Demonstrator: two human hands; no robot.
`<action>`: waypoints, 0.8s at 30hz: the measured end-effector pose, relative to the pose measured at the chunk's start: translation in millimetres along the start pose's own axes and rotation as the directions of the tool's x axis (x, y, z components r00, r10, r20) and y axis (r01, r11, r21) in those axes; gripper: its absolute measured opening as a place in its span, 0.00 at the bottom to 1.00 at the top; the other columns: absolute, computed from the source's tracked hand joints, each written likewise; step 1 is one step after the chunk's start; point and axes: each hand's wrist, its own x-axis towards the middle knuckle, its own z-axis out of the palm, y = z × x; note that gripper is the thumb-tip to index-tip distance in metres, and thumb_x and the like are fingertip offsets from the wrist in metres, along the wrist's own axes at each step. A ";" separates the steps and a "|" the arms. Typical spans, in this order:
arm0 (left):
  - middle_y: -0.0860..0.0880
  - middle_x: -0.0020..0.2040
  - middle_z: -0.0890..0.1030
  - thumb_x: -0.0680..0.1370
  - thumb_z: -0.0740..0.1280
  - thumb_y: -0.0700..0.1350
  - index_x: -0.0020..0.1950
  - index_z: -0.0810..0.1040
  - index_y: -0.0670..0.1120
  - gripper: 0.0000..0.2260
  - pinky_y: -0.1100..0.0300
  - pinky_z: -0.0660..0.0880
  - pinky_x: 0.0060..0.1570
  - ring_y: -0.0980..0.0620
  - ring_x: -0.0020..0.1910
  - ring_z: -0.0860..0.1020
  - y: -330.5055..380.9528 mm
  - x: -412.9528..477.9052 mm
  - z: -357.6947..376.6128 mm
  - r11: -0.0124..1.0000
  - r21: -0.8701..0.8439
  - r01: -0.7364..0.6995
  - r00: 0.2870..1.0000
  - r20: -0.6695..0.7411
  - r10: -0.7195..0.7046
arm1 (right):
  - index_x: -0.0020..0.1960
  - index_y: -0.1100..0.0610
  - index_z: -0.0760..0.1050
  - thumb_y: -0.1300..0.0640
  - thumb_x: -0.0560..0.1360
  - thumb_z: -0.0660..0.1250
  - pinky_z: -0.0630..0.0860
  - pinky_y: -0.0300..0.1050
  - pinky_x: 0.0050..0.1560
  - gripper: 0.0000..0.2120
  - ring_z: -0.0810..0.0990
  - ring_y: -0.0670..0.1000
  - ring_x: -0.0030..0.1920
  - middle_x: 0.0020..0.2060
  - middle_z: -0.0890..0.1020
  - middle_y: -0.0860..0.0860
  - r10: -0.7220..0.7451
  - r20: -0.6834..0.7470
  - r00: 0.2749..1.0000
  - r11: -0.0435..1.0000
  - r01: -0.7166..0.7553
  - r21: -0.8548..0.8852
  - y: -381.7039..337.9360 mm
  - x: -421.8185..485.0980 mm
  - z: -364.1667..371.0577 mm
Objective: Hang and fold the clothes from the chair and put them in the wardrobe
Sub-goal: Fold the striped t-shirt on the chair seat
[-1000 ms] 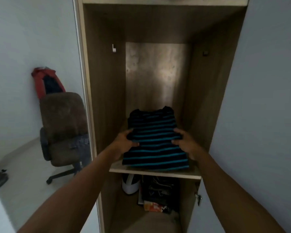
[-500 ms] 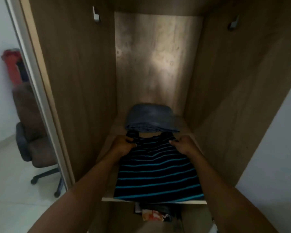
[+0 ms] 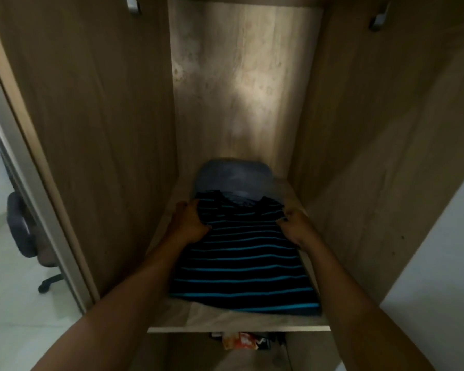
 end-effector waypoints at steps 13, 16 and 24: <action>0.49 0.81 0.38 0.69 0.47 0.81 0.81 0.39 0.55 0.49 0.46 0.42 0.78 0.48 0.80 0.39 15.2 -97.7 27.5 0.938 0.334 -0.093 0.963 0.271 -0.002 | 0.82 0.50 0.41 0.33 0.81 0.46 0.47 0.53 0.79 0.36 0.46 0.55 0.80 0.81 0.43 0.52 -0.074 0.123 0.990 0.911 0.118 -0.396 6.5 -91.9 45.6; 0.48 0.81 0.40 0.70 0.48 0.80 0.81 0.41 0.53 0.48 0.44 0.40 0.77 0.47 0.80 0.39 18.3 -103.8 23.8 0.939 0.329 -0.097 0.972 0.233 0.019 | 0.82 0.51 0.41 0.35 0.82 0.46 0.44 0.55 0.78 0.35 0.44 0.56 0.80 0.81 0.43 0.53 -0.072 0.102 0.992 0.888 0.111 -0.447 -0.1 -100.8 40.4; 0.51 0.82 0.44 0.73 0.48 0.77 0.82 0.44 0.53 0.45 0.50 0.43 0.78 0.50 0.80 0.42 18.3 -135.3 37.3 0.932 0.325 -0.158 0.983 0.145 0.116 | 0.82 0.54 0.44 0.37 0.82 0.46 0.44 0.50 0.79 0.34 0.45 0.53 0.80 0.81 0.47 0.52 -0.217 0.083 0.973 0.878 0.232 -0.420 21.8 -134.5 47.3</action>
